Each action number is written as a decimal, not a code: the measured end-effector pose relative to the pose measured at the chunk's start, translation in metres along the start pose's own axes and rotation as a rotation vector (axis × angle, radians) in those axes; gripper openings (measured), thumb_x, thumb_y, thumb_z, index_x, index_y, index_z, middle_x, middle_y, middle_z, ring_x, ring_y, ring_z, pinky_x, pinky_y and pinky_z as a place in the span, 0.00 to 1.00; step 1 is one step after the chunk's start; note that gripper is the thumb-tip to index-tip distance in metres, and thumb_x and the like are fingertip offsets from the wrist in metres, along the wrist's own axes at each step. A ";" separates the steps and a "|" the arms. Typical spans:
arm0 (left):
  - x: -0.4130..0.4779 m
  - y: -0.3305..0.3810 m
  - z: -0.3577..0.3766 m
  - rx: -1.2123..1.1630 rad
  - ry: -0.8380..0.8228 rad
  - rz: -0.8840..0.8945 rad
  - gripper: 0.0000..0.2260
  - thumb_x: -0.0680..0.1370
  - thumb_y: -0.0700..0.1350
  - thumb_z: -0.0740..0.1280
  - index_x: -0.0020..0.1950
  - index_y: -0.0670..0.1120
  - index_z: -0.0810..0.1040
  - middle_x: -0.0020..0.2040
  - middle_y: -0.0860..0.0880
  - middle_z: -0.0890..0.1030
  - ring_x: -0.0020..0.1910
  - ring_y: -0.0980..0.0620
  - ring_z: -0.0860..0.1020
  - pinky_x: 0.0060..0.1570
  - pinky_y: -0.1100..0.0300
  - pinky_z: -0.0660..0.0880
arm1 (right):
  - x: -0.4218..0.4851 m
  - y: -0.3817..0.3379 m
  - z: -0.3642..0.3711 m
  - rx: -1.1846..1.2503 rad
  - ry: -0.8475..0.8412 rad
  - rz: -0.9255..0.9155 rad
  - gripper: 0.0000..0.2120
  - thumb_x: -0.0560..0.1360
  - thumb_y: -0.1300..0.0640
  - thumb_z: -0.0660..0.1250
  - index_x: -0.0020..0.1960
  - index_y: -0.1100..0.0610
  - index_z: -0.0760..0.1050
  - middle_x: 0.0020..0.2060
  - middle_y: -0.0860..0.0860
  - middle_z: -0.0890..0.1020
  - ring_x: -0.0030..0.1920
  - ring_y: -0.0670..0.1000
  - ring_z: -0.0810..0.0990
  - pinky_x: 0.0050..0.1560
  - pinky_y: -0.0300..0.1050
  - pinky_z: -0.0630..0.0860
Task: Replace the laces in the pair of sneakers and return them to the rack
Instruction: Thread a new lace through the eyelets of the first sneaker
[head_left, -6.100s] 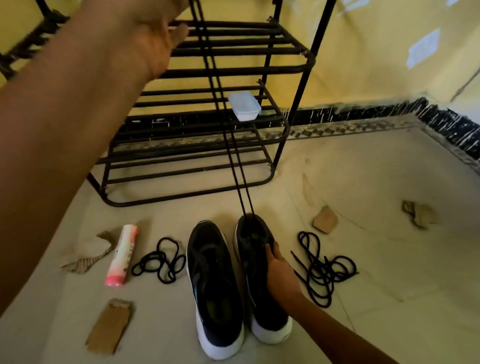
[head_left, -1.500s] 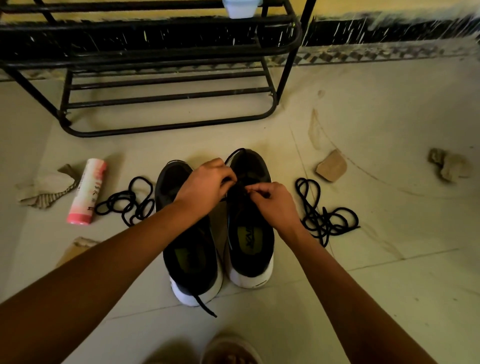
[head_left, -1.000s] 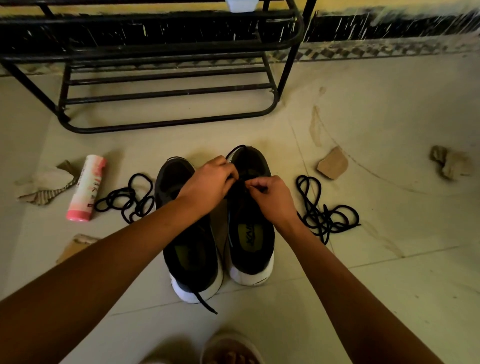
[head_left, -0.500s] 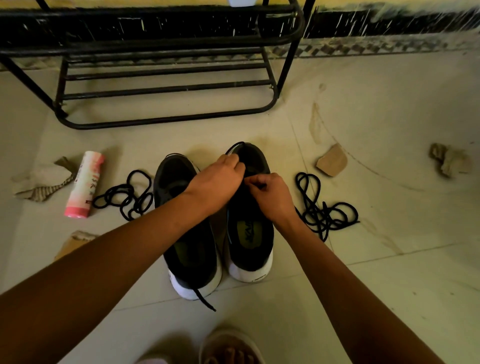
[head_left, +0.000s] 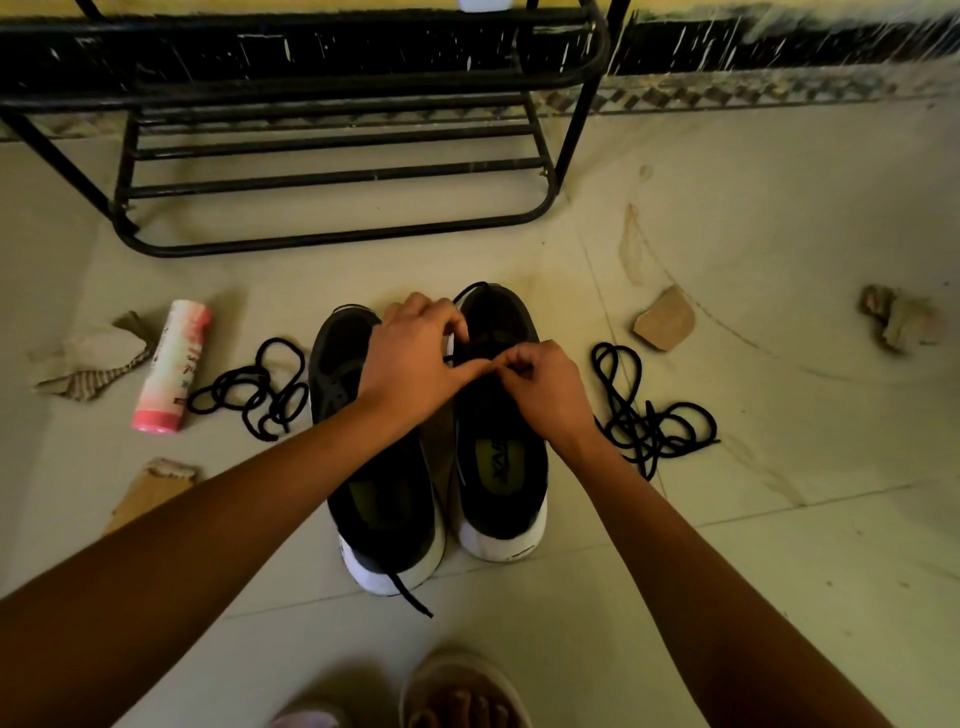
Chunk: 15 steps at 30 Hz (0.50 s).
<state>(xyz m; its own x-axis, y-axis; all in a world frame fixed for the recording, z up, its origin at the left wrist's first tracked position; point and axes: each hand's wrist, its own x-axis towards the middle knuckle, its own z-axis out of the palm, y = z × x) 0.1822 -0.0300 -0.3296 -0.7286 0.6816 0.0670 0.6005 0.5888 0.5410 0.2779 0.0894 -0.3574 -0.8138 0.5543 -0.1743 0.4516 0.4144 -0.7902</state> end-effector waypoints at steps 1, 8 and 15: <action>-0.001 0.002 -0.002 -0.021 -0.036 0.002 0.13 0.68 0.56 0.74 0.42 0.50 0.75 0.43 0.53 0.75 0.44 0.56 0.72 0.42 0.61 0.69 | 0.000 0.001 -0.002 0.017 -0.004 0.005 0.05 0.74 0.62 0.67 0.45 0.59 0.82 0.38 0.49 0.81 0.37 0.44 0.78 0.34 0.26 0.68; -0.002 0.010 -0.004 -0.082 -0.459 -0.208 0.21 0.68 0.64 0.70 0.37 0.45 0.80 0.29 0.49 0.82 0.30 0.57 0.79 0.39 0.63 0.76 | -0.003 0.016 0.000 0.029 0.063 0.009 0.04 0.75 0.57 0.66 0.44 0.53 0.79 0.44 0.56 0.80 0.39 0.47 0.78 0.36 0.29 0.67; -0.003 0.018 -0.006 -0.184 -0.643 -0.377 0.17 0.71 0.58 0.71 0.39 0.44 0.77 0.31 0.46 0.83 0.29 0.52 0.82 0.33 0.63 0.80 | -0.010 0.004 -0.006 0.249 0.132 0.042 0.09 0.77 0.62 0.61 0.41 0.52 0.74 0.43 0.51 0.78 0.43 0.48 0.78 0.45 0.43 0.75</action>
<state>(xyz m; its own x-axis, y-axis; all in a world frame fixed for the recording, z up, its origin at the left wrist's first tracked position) 0.1933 -0.0239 -0.3145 -0.5043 0.6007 -0.6204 0.2439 0.7882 0.5650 0.2901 0.0900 -0.3553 -0.7340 0.6635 -0.1450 0.3672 0.2080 -0.9066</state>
